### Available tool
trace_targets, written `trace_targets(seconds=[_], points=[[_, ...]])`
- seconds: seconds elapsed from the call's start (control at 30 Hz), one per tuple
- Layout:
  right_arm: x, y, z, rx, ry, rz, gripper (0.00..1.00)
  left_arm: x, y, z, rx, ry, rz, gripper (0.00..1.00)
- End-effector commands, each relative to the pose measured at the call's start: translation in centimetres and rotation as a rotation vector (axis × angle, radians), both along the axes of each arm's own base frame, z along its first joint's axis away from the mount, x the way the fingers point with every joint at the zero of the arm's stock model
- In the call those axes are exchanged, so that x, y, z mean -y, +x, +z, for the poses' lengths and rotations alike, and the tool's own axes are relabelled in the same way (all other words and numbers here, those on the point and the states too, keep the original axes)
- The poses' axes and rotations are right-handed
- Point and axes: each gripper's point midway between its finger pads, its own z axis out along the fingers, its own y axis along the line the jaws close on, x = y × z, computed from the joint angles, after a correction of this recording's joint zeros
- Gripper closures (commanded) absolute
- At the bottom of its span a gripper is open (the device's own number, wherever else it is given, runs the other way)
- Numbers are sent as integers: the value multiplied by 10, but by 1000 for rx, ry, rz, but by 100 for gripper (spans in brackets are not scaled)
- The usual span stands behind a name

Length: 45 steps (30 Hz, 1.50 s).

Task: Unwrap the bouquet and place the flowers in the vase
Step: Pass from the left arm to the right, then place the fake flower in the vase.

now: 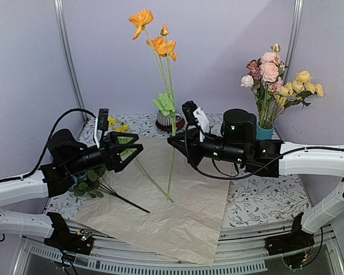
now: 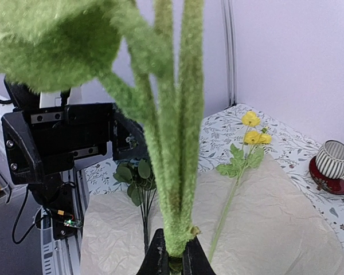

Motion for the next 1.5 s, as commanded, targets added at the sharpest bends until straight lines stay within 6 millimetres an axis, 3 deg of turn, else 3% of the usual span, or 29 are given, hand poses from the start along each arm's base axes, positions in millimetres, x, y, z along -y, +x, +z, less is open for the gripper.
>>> trace_targets(seconds=[0.0,0.37,0.57,0.77,0.93,1.1,1.27,1.47], points=[[28,20,20,36,50,-135,98,3,-2,7,24,-2,-11,2],[103,47,43,119,-5,-375,98,3,-4,4,29,-8,-20,2],[176,73,58,138,-64,-616,98,3,-5,1,24,-5,-21,2],[250,76,104,214,-44,-788,98,2,-6,0,25,-3,-20,2],[296,78,136,253,-94,-946,98,-1,-7,0,26,-3,-11,2],[344,64,185,336,-100,-1119,98,-4,-7,0,31,-3,1,2],[360,50,217,389,-64,-1149,98,-5,-7,-1,32,0,5,2],[346,59,214,375,-49,-1103,98,-3,-8,-2,30,0,-4,2]])
